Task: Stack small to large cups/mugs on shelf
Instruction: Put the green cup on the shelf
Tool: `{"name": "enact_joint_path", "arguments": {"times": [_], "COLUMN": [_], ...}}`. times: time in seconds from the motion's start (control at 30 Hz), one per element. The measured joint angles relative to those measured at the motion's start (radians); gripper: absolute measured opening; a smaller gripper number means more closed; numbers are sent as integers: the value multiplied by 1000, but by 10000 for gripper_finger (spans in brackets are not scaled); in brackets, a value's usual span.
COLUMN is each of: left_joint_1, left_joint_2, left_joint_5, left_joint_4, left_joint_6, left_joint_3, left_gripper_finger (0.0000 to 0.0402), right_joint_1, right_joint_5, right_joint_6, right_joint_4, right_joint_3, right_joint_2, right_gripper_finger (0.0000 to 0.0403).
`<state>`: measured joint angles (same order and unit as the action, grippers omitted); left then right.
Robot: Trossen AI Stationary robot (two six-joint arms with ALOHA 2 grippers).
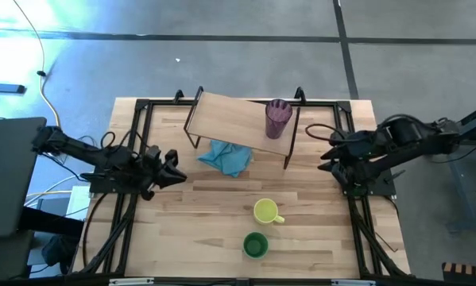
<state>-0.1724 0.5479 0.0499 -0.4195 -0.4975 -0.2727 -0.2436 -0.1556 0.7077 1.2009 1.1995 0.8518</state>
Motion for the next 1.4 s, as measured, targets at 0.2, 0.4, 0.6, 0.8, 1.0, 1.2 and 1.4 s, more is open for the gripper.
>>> {"name": "enact_joint_path", "arguments": {"times": [0.2, 0.4, 0.6, 0.8, 1.0, 1.2, 1.4], "left_joint_1": [2, 2, 1, -48, -124, -178, -174], "left_joint_2": [134, 289, 445, 565, 679, 824, 1020], "left_joint_5": [-28, -45, -68, -52, 35, 99, 104], "left_joint_4": [240, 521, 711, 713, 715, 782, 970], "left_joint_6": [140, 198, 205, 189, 152, 160, 85], "left_joint_3": [-263, -492, -617, -640, -701, -847, -1077], "left_gripper_finger": [42, 42, 42, 42, 42, 42, 42], "right_joint_1": [0, 0, 0, 0, 0, 0, 1], "right_joint_5": [-3, -11, -53, -150, -209, -259, -274], "right_joint_6": [-9, -2, -13, -113, -183, -219, -258], "right_joint_4": [-92, -124, -218, -412, -519, -542, -533], "right_joint_3": [-114, -212, -323, -416, -480, -503, -504], "right_joint_2": [-57, -111, -173, -234, -294, -339, -372], "right_gripper_finger": [197, 197, 197, 197, 197, 197, 197]}}
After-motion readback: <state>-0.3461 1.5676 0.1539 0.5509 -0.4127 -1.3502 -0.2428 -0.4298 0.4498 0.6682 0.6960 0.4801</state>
